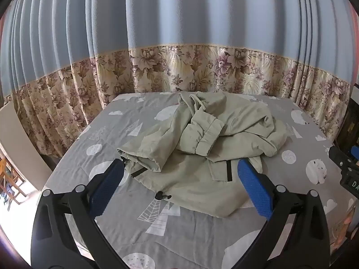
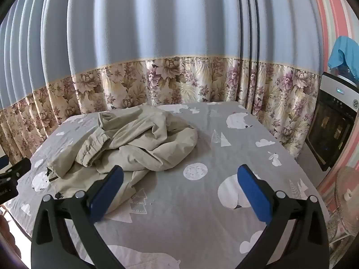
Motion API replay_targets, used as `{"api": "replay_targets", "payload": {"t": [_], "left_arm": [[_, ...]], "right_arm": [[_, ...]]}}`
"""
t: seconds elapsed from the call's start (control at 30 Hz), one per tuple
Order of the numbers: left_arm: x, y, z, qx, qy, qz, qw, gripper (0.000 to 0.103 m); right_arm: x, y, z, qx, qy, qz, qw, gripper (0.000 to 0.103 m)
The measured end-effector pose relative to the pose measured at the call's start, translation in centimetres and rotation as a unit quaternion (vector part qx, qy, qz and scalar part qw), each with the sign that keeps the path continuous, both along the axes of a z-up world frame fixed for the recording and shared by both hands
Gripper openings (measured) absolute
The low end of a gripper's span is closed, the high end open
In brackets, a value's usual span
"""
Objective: Fold large clothes
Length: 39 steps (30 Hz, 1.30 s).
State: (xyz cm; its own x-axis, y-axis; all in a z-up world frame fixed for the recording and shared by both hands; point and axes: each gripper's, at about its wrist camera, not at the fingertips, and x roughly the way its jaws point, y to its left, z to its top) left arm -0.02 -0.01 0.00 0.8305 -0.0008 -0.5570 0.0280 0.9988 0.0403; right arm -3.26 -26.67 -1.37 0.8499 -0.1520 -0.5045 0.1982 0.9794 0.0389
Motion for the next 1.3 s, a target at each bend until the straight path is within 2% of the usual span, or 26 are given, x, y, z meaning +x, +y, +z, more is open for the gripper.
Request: {"api": "replay_targets", "payload": {"t": [1.3], "left_arm": [[-0.1,-0.4,-1.3,-0.001,0.008,-0.004,1.0000,0.100]], "right_arm": [[0.3,0.2,-0.1,-0.009,0.002,-0.006,1.000,0.101]]}}
